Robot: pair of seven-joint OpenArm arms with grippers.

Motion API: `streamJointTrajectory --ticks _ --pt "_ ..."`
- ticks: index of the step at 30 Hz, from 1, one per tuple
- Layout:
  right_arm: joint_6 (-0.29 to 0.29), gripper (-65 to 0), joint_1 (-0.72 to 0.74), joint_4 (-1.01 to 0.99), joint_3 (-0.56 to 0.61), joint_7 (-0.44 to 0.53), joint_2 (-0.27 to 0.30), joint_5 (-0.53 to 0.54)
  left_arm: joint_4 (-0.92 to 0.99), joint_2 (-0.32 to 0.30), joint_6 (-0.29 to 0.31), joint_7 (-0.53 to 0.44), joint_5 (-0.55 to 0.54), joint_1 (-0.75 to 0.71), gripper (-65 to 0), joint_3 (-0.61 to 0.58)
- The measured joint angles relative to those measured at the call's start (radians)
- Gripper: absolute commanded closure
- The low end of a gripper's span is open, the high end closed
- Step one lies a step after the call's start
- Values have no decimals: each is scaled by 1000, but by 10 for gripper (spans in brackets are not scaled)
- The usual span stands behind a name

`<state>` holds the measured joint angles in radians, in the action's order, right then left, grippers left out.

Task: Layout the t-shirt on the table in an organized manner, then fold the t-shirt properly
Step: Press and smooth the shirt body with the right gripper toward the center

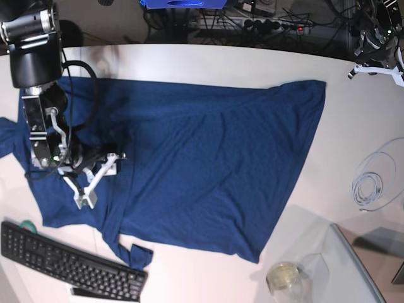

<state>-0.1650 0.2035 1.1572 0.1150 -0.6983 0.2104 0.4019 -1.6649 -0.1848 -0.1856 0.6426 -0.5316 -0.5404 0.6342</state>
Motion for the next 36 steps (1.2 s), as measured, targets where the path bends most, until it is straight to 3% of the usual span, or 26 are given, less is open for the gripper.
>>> streamJointTrajectory --ticks 28,33,36 --pt "0 -345 53 -164 0 14 -4 -6 0 2 0 0 0 -1 0 0" --pt "0 -218 53 -164 -4 12 -19 -2 0 2 0 0 0 -1 0 0" --pt "0 -207 53 -164 -3 10 -36 0 0 2 0 0 0 0 0 0"
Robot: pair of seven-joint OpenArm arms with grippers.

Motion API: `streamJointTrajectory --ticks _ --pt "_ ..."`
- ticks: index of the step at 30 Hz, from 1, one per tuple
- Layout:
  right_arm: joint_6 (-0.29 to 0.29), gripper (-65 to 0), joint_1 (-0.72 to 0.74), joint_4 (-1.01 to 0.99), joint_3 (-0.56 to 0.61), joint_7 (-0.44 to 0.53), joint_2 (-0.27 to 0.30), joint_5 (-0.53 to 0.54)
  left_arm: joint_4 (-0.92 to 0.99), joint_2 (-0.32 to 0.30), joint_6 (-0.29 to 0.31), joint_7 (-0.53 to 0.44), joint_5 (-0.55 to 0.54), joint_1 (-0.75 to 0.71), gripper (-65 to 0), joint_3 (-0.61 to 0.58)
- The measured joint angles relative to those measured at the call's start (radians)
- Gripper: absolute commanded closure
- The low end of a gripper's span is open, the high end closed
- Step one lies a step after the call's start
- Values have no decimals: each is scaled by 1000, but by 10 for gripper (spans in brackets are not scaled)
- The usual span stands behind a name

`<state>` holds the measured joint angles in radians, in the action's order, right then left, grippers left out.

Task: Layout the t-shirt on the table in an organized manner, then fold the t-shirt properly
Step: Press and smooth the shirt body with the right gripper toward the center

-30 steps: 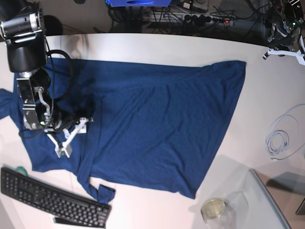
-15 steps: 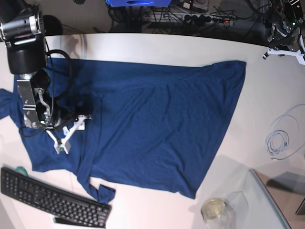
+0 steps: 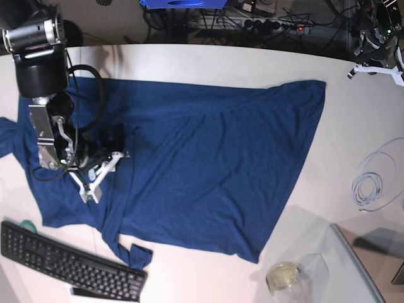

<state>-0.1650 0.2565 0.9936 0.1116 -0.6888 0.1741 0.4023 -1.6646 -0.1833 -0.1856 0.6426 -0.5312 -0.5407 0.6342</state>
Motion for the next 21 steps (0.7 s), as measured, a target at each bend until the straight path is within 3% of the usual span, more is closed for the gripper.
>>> streamJointTrajectory --ticks 6,10,14,17,21 --pt "0 -186 0 0 0 0 -2 0 0 0 0 0 0 0 0 0" --pt "0 -2 0 0 0 0 -8 1 0 0 0 0 0 0 0 0" --pt "0 -3 0 5 0 -1 -6 -2 0 0 0 0 0 0 0 0" --pt "8 -3 -43 124 -3 -18 -7 -7 0 0 0 0 0 0 0 0" --pt "10 -3 -122 351 -9 -140 -6 -5 0 -2 0 0 1 0 0 2"
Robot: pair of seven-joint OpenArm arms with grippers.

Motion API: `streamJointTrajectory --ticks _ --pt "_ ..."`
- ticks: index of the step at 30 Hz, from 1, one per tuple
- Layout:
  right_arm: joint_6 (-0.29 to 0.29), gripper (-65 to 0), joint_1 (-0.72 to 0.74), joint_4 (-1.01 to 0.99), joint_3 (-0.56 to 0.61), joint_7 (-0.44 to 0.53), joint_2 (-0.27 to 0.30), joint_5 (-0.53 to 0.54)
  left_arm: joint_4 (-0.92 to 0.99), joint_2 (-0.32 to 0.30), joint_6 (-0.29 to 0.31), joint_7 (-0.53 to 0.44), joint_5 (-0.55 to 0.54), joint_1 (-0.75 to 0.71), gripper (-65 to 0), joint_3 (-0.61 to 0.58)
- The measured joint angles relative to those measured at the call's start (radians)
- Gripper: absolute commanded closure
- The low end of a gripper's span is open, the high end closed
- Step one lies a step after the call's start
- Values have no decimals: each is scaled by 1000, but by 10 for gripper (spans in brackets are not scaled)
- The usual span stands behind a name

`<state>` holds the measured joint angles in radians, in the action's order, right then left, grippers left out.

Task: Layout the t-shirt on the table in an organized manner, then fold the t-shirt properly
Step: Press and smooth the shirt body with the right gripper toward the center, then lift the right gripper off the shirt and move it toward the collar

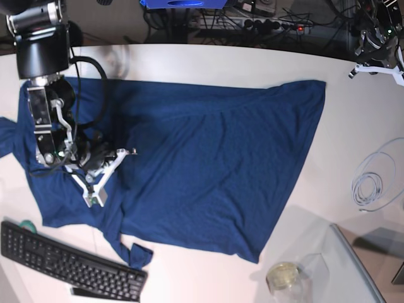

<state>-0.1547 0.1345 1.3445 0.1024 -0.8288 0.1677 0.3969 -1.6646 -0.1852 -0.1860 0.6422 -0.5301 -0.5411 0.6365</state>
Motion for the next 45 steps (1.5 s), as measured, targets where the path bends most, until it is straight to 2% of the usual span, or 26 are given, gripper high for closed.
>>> streamJointTrajectory --ticks 8,15,19,25,38,42,45 --pt "-3 -3 -201 381 2 -113 -3 9 1 1 0 0 0 0 0 0" --pt "-4 -3 -375 579 7 -111 -1 13 1 0 0 0 -1 0 0 0" --pt "-6 -3 -455 587 7 -115 -11 10 1 0 0 0 -1 0 0 0" --pt "-7 -3 -484 581 7 -110 -11 10 1 0 0 0 -1 0 0 0" --pt "-10 -3 -438 446 7 -80 -11 14 1 0 0 0 0 0 0 0" --pt "-10 -6 -377 365 7 -36 -11 6 1 -1 0 0 0 0 0 0" --pt "-10 -26 -342 355 2 -39 -11 9 0 -1 0 0 0 0 0 0"
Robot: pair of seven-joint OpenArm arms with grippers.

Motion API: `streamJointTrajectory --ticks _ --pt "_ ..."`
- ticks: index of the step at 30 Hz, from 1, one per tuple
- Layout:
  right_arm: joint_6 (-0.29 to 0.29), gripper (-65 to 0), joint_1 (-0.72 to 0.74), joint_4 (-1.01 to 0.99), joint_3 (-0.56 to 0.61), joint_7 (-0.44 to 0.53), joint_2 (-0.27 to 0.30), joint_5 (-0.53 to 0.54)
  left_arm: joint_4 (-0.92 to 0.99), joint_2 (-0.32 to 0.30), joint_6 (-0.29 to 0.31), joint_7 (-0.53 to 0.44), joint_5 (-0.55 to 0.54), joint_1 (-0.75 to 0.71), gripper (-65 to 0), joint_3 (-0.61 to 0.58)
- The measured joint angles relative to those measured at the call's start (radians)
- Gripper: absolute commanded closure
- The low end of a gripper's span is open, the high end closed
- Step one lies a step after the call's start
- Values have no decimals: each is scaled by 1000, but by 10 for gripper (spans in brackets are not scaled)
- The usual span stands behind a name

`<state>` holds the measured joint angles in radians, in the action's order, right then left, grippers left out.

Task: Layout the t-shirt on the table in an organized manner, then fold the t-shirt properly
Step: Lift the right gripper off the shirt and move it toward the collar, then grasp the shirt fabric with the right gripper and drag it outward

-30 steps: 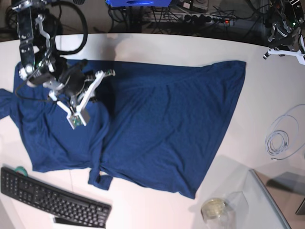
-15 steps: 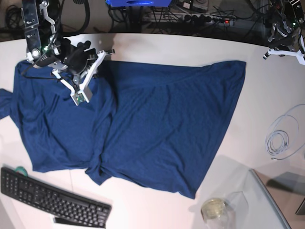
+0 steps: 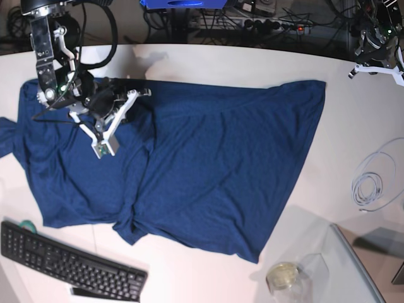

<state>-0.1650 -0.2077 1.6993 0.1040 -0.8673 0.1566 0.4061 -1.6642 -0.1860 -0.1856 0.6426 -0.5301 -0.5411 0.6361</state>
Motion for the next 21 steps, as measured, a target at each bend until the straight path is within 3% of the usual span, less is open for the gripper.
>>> streamJointTrajectory --ticks 4,6,8,12,15,18,21 --pt "0 -231 1 18 -8 -95 0 -5 0 1 0 0 0 0 0 0" --pt "0 -336 -10 66 -77 -95 -5 10 0 0 0 0 0 -2 0 1" --pt "0 -375 -21 95 -191 -68 -8 9 0 0 0 0 0 -3 0 2" --pt "3 -341 -42 43 -480 0 -2 -11 -3 0 0 0 2 0 0 -3" --pt "5 -216 -34 -73 -633 47 -2 -10 -26 0 -9 3 7 23 0 -14" --pt "0 -39 -10 -194 -662 74 34 -7 -28 -16 -4 0 4 83 0 -90" --pt "-6 -5 33 -312 -648 129 76 -2 -19 -41 3 -3 2 150 0 -192"
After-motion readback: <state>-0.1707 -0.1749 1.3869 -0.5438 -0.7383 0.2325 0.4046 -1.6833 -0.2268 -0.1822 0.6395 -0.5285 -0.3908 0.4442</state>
